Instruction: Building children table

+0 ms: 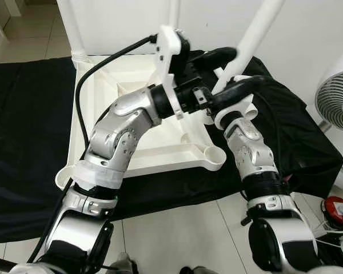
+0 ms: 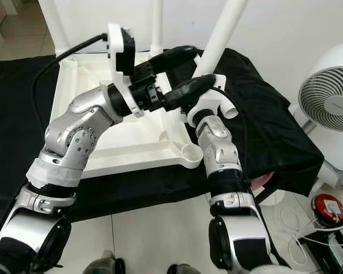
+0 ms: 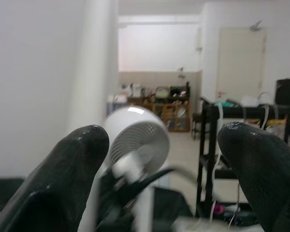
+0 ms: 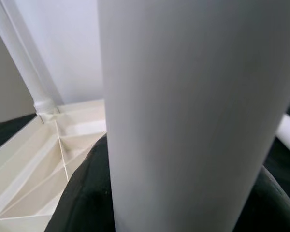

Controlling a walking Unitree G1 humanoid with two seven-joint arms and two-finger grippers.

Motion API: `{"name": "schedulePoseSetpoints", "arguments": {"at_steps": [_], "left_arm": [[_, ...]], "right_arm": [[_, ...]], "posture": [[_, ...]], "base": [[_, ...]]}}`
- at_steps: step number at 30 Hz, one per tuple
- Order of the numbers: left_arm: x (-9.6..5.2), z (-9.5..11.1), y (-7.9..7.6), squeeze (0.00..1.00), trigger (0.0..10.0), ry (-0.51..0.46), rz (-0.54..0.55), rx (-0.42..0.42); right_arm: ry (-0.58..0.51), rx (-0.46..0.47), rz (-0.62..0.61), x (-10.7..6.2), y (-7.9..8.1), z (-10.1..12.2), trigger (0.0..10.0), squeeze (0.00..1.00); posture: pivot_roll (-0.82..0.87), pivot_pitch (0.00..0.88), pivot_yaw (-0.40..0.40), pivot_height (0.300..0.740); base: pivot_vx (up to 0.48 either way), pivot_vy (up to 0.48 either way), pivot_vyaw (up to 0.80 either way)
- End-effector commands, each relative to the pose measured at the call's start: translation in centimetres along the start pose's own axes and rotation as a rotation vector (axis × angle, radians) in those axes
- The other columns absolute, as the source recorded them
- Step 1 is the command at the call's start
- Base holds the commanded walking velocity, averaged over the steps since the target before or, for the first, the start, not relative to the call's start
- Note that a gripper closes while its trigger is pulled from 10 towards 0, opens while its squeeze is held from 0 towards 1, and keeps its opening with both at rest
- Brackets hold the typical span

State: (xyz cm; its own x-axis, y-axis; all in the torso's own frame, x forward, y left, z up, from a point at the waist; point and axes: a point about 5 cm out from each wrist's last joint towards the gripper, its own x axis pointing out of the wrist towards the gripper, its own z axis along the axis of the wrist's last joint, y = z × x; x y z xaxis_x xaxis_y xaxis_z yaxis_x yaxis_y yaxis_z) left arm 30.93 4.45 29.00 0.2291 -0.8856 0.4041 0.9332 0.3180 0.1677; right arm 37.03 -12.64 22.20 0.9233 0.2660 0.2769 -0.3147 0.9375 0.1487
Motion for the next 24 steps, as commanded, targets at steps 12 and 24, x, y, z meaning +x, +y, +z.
{"name": "schedulePoseSetpoints", "arguments": {"at_steps": [12,24], "left_arm": [[-5.9,-7.2,1.0,0.00,10.0,0.293,0.198,-0.018],[-8.6,-10.1,-0.2,0.00,10.0,0.440,0.172,0.049]], "right_arm": [[-0.067,-0.106,0.103,-2.3,0.3,0.1,10.0,0.00],[-0.030,-0.148,0.148,-4.8,0.3,-0.8,10.0,0.00]], "posture": [[0.02,0.013,-0.029,0.740],[0.01,0.008,-0.021,0.740]], "base": [[0.000,0.000,0.00],[0.000,0.000,0.00]]}}
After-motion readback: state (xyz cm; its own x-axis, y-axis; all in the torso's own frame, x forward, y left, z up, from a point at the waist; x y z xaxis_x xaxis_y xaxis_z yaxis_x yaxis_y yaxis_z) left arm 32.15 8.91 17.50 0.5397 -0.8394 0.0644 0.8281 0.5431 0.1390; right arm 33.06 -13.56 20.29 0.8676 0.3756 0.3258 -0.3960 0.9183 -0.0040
